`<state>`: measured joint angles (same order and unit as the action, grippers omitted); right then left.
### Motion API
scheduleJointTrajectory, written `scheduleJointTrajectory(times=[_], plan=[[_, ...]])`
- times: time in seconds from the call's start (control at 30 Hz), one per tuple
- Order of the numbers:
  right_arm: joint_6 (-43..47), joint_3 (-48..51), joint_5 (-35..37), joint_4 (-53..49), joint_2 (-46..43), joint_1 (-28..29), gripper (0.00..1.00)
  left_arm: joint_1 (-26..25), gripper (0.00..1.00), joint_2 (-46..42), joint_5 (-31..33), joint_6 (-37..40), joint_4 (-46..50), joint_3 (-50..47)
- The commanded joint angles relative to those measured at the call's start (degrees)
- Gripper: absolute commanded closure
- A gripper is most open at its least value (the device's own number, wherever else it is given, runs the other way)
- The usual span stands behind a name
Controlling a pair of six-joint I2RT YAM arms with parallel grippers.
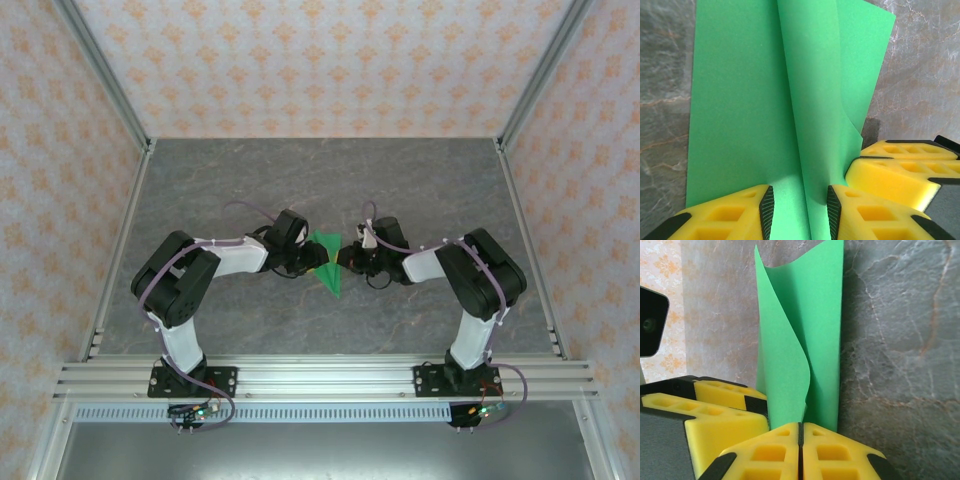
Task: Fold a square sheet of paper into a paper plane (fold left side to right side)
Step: Fourth fold the wing at the center of the table.
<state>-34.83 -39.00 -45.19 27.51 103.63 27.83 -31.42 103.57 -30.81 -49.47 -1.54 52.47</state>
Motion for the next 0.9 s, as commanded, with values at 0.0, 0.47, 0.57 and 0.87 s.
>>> scheduleJointTrajectory(times=[0.0, 0.47, 0.57, 0.87], plan=[[2.4, -1.6, 1.5, -2.7, -1.2, -0.3, 0.91, -0.5, 0.63, 0.7, 1.6, 0.7, 1.7, 0.9], [4.6, -2.9, 3.4, -6.8, -2.1, -0.3, 0.91, -0.6, 0.63, 0.8, 1.5, 0.6, 1.7, 0.9], [4.6, -3.1, 3.3, -7.0, -2.4, -0.3, 0.91, -0.6, 0.63, 0.8, 1.6, 0.7, 1.7, 1.0], [5.6, -3.8, 4.0, -9.0, -3.1, -0.3, 0.91, -0.6, 0.63, 1.0, 1.5, 0.7, 1.8, 1.0]])
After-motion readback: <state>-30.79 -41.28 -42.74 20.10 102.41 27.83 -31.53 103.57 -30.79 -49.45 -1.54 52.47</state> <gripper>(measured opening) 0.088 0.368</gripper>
